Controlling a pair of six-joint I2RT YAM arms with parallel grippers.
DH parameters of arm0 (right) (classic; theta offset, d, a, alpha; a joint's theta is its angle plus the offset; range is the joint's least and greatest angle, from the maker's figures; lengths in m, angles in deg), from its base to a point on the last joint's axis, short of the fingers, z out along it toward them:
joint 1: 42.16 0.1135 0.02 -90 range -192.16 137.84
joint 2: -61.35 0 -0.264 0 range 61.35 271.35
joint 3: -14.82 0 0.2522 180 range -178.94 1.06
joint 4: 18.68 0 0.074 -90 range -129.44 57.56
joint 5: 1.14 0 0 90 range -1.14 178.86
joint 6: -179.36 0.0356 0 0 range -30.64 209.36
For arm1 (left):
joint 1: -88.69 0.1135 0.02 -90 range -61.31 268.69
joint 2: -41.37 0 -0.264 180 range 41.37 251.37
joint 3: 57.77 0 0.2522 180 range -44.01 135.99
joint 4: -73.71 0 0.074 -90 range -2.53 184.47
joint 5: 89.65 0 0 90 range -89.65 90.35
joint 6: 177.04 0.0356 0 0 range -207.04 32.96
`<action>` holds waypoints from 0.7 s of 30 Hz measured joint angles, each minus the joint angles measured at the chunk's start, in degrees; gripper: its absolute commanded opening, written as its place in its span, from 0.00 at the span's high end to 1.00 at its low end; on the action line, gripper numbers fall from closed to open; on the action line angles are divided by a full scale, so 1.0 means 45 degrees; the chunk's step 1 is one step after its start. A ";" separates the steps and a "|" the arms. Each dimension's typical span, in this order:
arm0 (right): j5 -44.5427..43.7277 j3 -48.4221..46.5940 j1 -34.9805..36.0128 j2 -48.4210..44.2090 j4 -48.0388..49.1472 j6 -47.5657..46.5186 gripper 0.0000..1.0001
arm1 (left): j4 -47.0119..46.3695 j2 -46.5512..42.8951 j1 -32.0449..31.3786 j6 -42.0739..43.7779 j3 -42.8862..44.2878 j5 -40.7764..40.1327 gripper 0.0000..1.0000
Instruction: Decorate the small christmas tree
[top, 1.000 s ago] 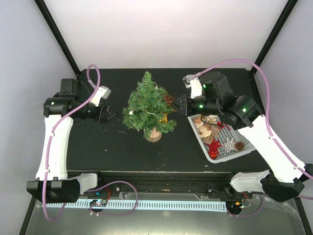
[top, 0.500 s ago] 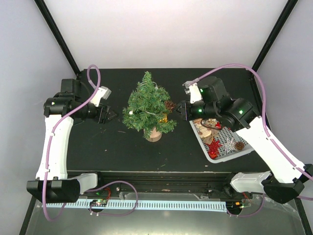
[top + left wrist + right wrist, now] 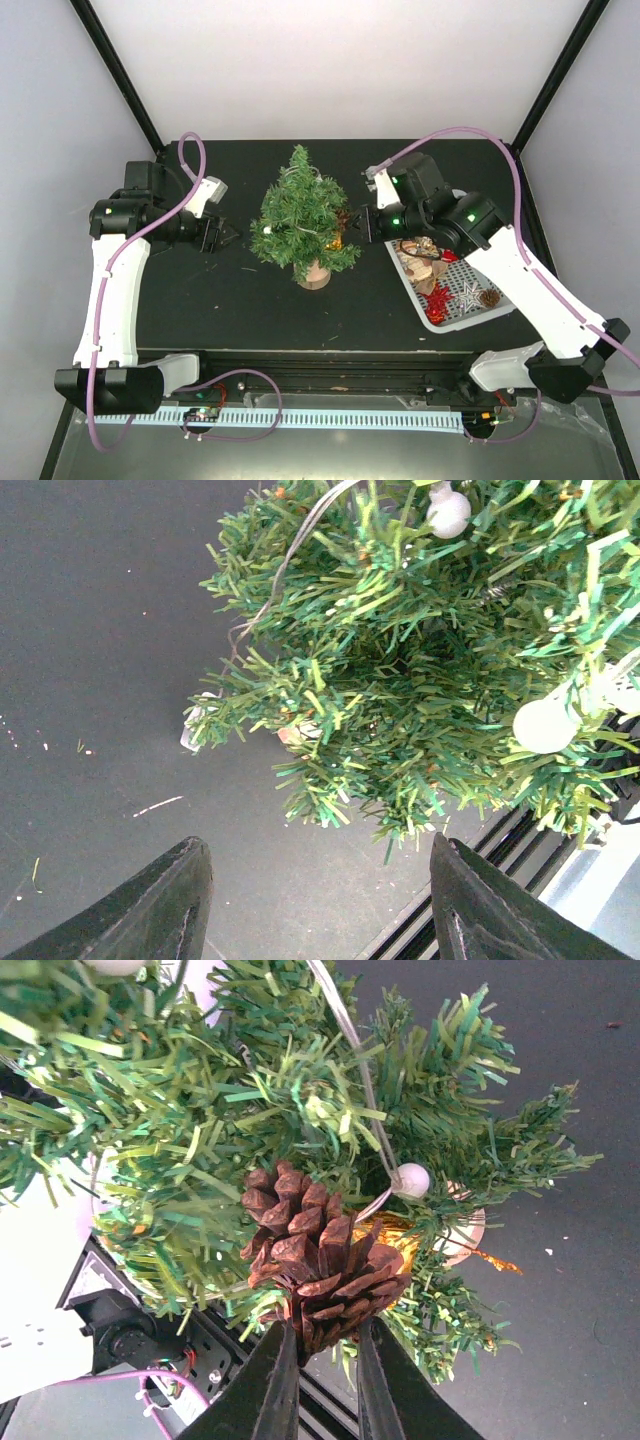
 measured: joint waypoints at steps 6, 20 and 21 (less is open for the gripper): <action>-0.0073 -0.0617 0.0000 0.0729 -0.0049 -0.0136 0.85 | 0.0000 0.0000 0.0000 0.0005 -0.0029 0.0000 0.39; -0.0486 -0.1656 0.0000 0.1214 -0.0680 -0.0612 0.85 | 0.0000 -0.0019 0.0000 0.0015 -0.0413 0.0000 0.39; -0.0520 -0.1661 0.0000 0.1214 -0.0758 -0.0661 0.85 | 0.0000 -0.0019 0.0000 0.0024 -0.0413 0.0005 0.39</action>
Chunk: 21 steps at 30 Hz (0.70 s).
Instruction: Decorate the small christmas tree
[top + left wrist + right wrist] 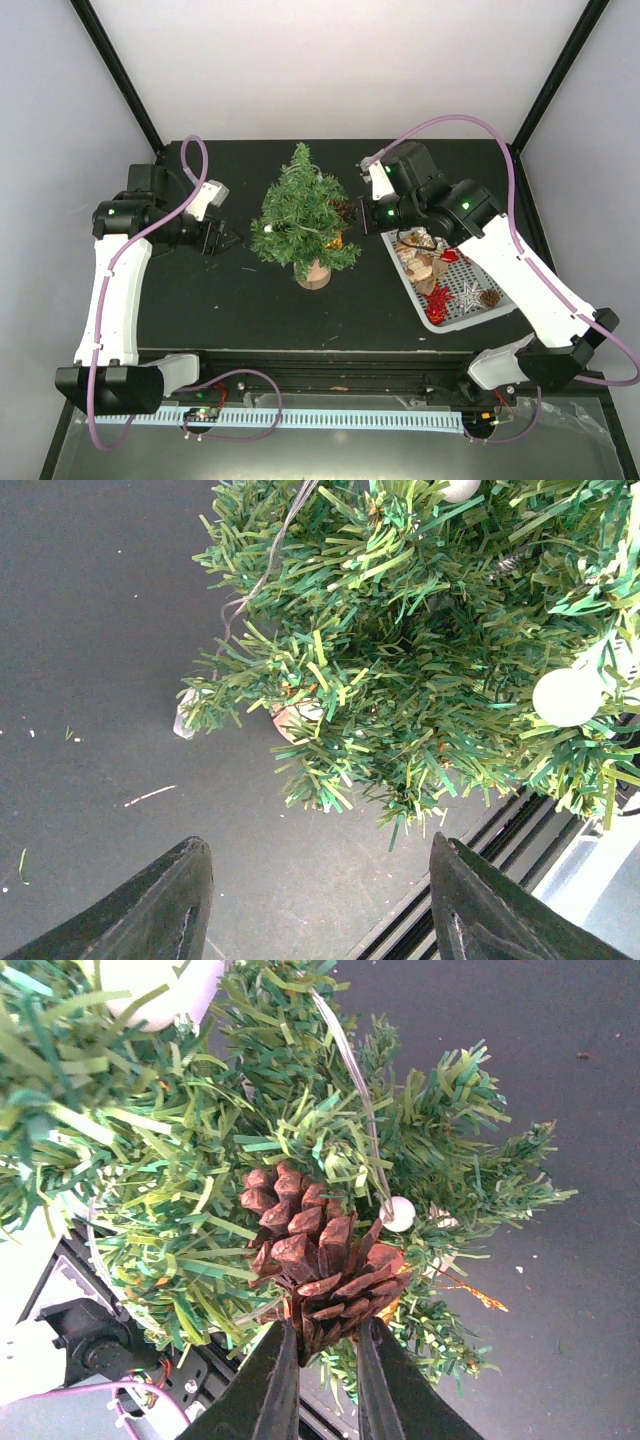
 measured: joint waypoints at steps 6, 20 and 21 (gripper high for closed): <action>-0.0092 0.0005 0.0000 -0.0160 -0.0379 -0.0107 0.85 | 0.0194 0.0005 0.0000 0.0471 0.0005 0.0461 0.38; -0.0126 -0.0194 0.0000 -0.1064 -0.0534 -0.0117 0.85 | 0.0452 -0.0160 -0.0568 0.0981 -0.0612 0.1370 0.37; -0.0131 -0.0228 0.0000 -0.1064 -0.0573 -0.0117 0.85 | 0.0403 -0.0199 -0.0680 0.0971 -0.0758 0.1336 0.37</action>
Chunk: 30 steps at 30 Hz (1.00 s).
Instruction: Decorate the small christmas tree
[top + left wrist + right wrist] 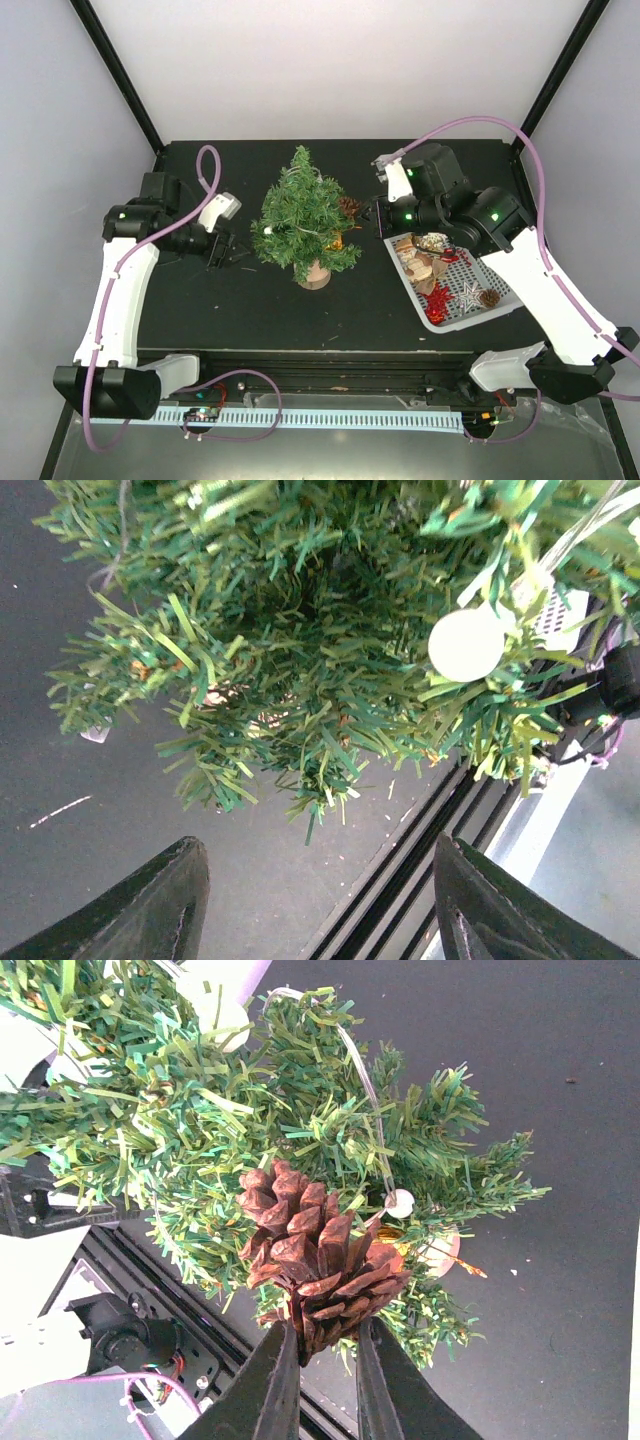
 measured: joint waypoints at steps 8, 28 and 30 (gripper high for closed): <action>-0.0146 -0.0170 0.0000 0.0000 -0.0112 0.0063 0.85 | -0.0996 -0.0126 -0.0704 -0.0311 -0.0869 -0.0986 0.36; -0.0801 -0.0044 -0.0005 -0.0306 -0.0345 0.0311 0.85 | -0.2657 0.0092 -0.1865 -0.0816 -0.1685 -0.1676 0.36; -0.0845 0.0053 0.0000 -0.0384 -0.0364 0.0325 0.85 | -0.2856 0.0160 -0.1909 -0.0908 -0.1749 -0.1885 0.36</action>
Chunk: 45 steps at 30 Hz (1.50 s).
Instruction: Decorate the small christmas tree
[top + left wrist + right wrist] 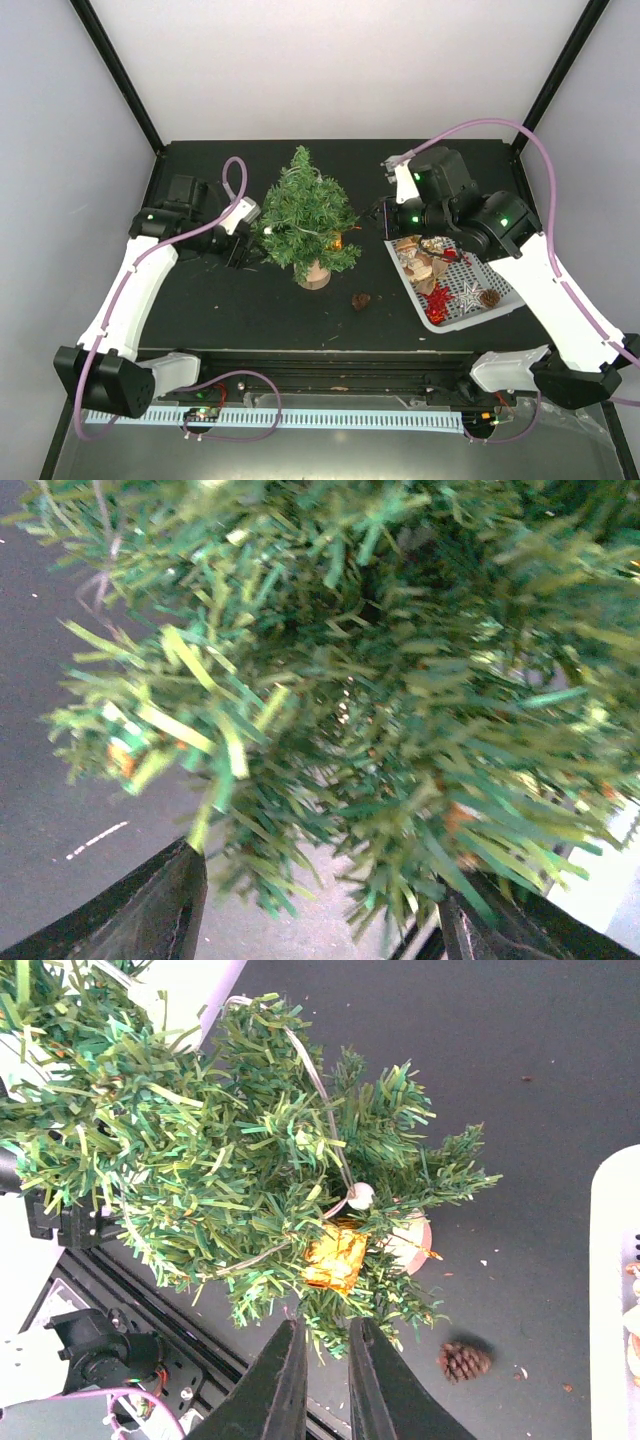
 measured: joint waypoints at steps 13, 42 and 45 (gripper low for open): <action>-0.0398 0.0651 -0.0005 -0.0369 -0.0189 0.0335 0.84 | -0.1481 0.2001 0.0000 -0.0355 0.0685 -0.0967 0.37; 0.0442 0.4172 0.0151 -0.2526 0.0146 0.1321 0.84 | -0.2691 0.6188 0.0350 0.0248 0.4852 -0.1341 0.37; 0.0525 0.4507 0.0316 -0.2594 0.0321 0.1486 0.84 | -0.2686 0.6470 0.0350 0.0262 0.5168 -0.1268 0.37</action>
